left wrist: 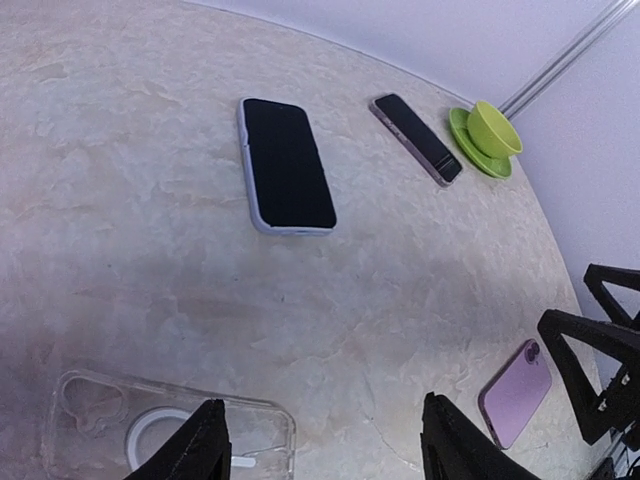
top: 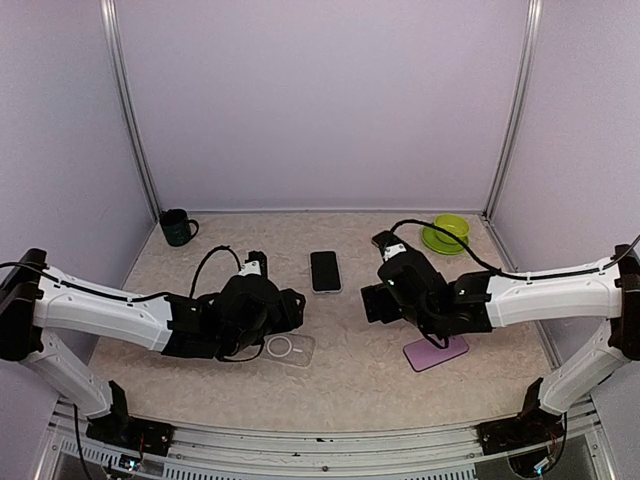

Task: Put the phone into the phone case
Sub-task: Adjust the phone at the center of the board.

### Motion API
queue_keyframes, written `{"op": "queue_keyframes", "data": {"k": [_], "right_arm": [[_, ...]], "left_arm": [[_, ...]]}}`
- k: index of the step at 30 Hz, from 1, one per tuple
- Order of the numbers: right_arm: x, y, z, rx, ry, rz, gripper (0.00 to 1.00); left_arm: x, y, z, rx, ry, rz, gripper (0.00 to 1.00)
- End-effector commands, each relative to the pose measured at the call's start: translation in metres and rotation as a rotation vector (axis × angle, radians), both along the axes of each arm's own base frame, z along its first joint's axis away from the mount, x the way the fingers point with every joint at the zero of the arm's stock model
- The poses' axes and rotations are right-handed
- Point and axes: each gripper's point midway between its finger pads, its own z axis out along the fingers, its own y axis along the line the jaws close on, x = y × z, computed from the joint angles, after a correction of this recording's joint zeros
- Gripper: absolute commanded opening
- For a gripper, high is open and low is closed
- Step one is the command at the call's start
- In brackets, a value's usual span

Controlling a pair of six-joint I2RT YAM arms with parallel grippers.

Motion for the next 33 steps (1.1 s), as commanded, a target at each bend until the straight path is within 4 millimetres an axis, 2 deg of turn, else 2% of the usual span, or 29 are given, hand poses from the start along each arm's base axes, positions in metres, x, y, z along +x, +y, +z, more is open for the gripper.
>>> {"op": "queue_keyframes", "data": {"k": [1, 4, 6, 11, 18, 24, 33], "right_arm": [[-0.008, -0.043, -0.013, 0.105, 0.086, -0.193, 0.94], [-0.015, -0.071, -0.032, 0.115, 0.18, -0.314, 0.91], [-0.022, -0.082, -0.041, 0.106, 0.221, -0.371, 0.91], [-0.04, -0.098, -0.063, 0.111, 0.333, -0.489, 0.92], [-0.061, -0.12, -0.079, 0.216, 0.386, -0.622, 0.93], [-0.075, -0.133, -0.093, 0.319, 0.439, -0.687, 0.98], [-0.078, -0.149, -0.11, 0.354, 0.467, -0.777, 1.0]], "left_arm": [[0.005, -0.038, 0.02, -0.021, -0.056, -0.096, 0.64], [0.006, -0.056, 0.02, -0.018, -0.065, -0.145, 0.63], [0.007, -0.069, 0.018, -0.016, -0.071, -0.182, 0.63], [0.006, -0.1, 0.016, -0.027, -0.085, -0.279, 0.63], [0.005, -0.133, 0.013, -0.048, -0.091, -0.371, 0.63], [0.004, -0.142, 0.009, -0.051, -0.082, -0.397, 0.63], [0.001, -0.138, 0.006, -0.054, -0.074, -0.394, 0.62]]}}
